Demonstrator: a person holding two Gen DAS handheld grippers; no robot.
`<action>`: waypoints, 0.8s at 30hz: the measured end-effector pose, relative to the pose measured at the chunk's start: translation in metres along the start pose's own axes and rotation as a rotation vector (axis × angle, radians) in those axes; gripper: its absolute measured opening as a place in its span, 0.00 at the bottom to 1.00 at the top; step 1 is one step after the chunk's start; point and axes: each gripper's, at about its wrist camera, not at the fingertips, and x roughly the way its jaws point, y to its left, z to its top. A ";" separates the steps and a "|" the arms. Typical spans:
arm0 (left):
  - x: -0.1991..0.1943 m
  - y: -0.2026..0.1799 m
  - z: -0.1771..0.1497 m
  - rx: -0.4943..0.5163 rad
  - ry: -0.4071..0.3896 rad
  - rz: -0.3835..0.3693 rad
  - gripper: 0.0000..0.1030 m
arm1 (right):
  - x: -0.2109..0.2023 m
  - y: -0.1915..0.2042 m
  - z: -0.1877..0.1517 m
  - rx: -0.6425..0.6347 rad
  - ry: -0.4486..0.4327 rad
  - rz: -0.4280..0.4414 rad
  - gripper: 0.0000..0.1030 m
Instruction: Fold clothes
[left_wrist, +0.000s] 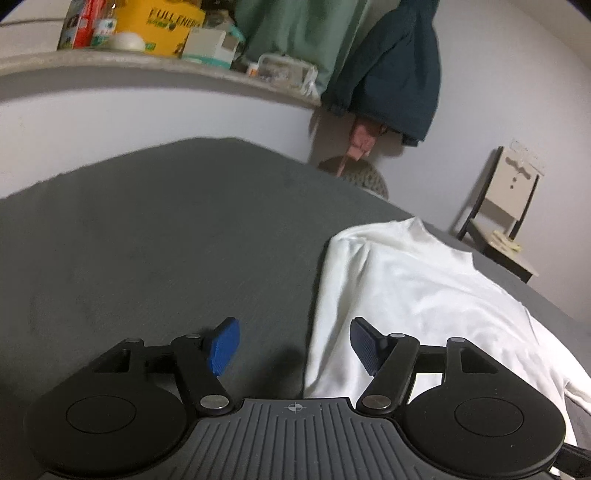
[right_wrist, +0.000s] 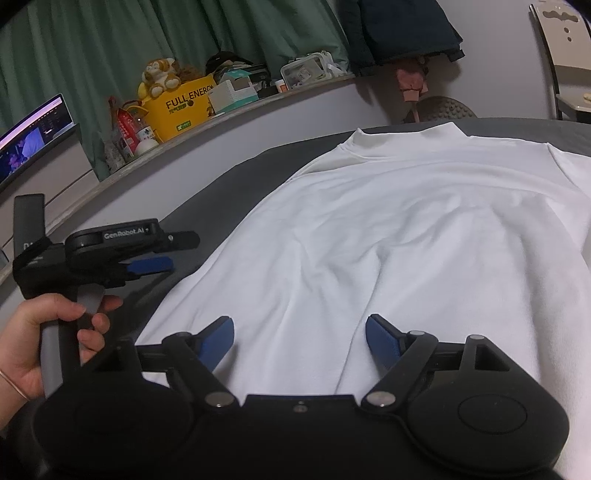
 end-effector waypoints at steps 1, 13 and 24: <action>-0.001 -0.001 0.000 -0.001 -0.006 -0.007 0.65 | 0.000 0.000 0.000 0.000 0.000 -0.001 0.76; 0.005 0.011 -0.006 -0.030 0.004 -0.007 0.44 | 0.001 0.002 0.000 0.006 -0.003 -0.007 0.77; 0.014 -0.035 -0.012 0.209 0.059 0.098 0.29 | 0.001 -0.002 0.001 0.036 -0.002 0.007 0.79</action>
